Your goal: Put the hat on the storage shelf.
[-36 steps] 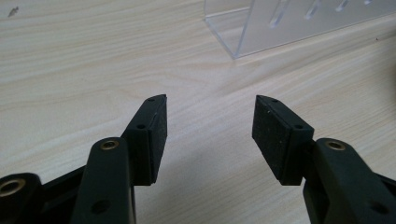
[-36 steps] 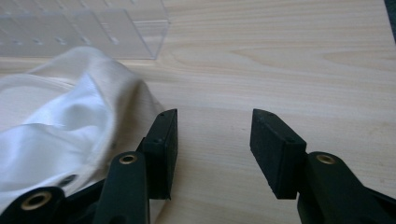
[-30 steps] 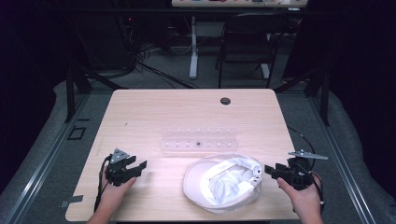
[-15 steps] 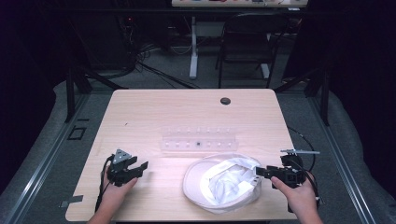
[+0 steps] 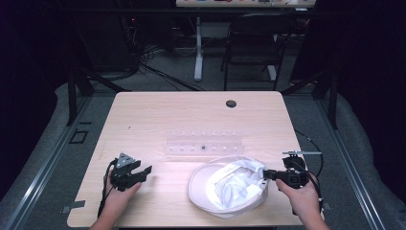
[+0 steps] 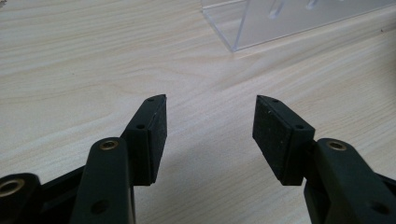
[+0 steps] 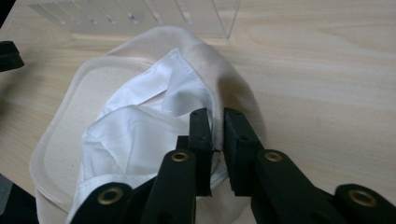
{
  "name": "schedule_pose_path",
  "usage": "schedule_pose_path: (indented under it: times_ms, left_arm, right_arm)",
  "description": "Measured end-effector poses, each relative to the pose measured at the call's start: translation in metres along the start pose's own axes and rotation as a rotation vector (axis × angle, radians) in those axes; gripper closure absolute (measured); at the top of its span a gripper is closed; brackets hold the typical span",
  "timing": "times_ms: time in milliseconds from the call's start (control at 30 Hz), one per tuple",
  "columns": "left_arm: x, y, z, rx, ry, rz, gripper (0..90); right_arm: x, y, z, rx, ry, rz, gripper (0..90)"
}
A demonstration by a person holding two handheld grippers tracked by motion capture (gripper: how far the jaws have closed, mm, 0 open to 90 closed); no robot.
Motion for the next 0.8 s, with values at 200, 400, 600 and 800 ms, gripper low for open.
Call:
schedule_pose_path:
  times_ms: [200,400,600,800]
  left_arm:
    - [0.0,0.0,0.0,0.001,0.0,0.0,45.7]
    - [0.0,-0.001,0.0,-0.002,0.0,0.0,45.7]
    - [-0.001,0.0,0.0,-0.006,-0.004,-0.001,45.7]
    - [-0.001,0.0,0.0,-0.006,0.0,-0.001,45.7]
  right_arm:
    - [-0.004,0.005,0.017,0.011,0.01,-0.03,84.3]
    - [-0.007,0.009,0.03,0.027,0.0,-0.075,84.3]
    - [-0.012,0.009,0.038,0.035,-0.042,-0.074,84.2]
    - [-0.016,0.004,0.043,0.044,-0.092,-0.066,83.8]
Point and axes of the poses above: each handheld gripper's, and its own axes: x roughly backward along the jaws, z roughly out of its top, y roughly to its right, the point moved 1 cm from there along -x, roughly forward along the jaws, and after that the axes turned 15 degrees about y, right-handed, at the moved point
